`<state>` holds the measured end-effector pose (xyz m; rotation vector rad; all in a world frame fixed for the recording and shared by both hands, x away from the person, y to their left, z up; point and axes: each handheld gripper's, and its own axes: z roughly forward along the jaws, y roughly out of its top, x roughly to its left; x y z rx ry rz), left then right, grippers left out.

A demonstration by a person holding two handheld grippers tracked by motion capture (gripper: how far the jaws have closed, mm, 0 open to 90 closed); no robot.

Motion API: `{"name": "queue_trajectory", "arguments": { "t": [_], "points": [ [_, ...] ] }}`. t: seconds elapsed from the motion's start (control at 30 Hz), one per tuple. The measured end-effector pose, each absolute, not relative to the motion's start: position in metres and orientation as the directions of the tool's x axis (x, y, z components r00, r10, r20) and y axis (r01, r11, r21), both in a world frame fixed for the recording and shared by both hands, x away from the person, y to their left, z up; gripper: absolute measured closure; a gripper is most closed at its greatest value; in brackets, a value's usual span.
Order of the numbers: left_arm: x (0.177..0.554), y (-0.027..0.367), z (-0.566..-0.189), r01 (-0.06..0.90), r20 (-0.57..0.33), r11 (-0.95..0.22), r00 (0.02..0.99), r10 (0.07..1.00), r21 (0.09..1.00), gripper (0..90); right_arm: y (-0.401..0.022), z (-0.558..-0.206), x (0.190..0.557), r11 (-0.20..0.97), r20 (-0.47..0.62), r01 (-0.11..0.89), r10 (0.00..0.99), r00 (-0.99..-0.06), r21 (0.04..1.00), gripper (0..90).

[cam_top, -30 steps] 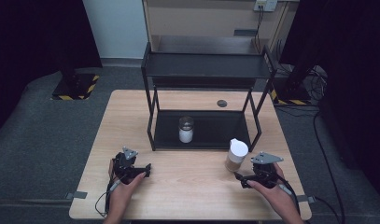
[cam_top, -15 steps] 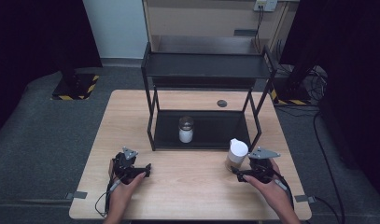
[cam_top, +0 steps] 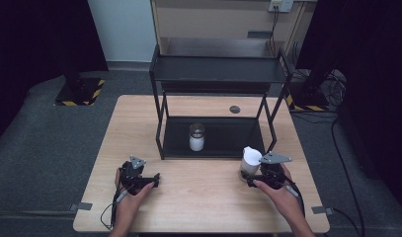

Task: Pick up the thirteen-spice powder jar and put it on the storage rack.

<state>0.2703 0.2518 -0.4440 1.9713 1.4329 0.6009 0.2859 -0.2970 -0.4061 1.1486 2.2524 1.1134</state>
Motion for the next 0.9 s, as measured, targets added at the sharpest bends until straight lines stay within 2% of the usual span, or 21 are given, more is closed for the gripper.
{"name": "queue_trajectory", "arguments": {
  "t": [0.5,0.9],
  "points": [
    [0.27,0.252,-0.444,0.669,0.003,-0.218,0.307,0.952,0.711,0.0,-0.287,-0.41,0.289,0.362,-0.002,0.488,0.805,-0.593,0.794,30.5],
    [0.27,0.252,-0.444,0.669,0.003,-0.218,0.307,0.952,0.711,0.0,-0.279,-0.409,0.283,0.35,-0.008,0.498,0.824,-0.567,0.793,31.0]
  ]
}}
